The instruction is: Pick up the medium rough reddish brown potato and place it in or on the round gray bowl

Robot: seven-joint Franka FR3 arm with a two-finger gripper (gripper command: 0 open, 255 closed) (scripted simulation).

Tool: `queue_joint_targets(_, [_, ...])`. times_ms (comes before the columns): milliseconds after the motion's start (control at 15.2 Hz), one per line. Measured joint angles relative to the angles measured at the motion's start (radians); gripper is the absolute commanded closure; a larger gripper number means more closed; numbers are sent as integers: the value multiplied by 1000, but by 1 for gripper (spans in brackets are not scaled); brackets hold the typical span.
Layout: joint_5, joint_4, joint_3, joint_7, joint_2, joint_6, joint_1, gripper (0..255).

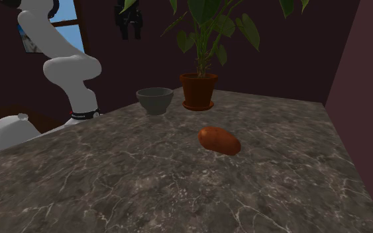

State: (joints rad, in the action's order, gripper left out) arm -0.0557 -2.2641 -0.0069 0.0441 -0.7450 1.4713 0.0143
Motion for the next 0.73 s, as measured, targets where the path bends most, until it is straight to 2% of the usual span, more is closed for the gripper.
queue_joint_targets(132, [2,-5,0,-1,11,18,-2,0])
queue_joint_targets(726, [49,-38,-10,-18,214,292,-40,0])
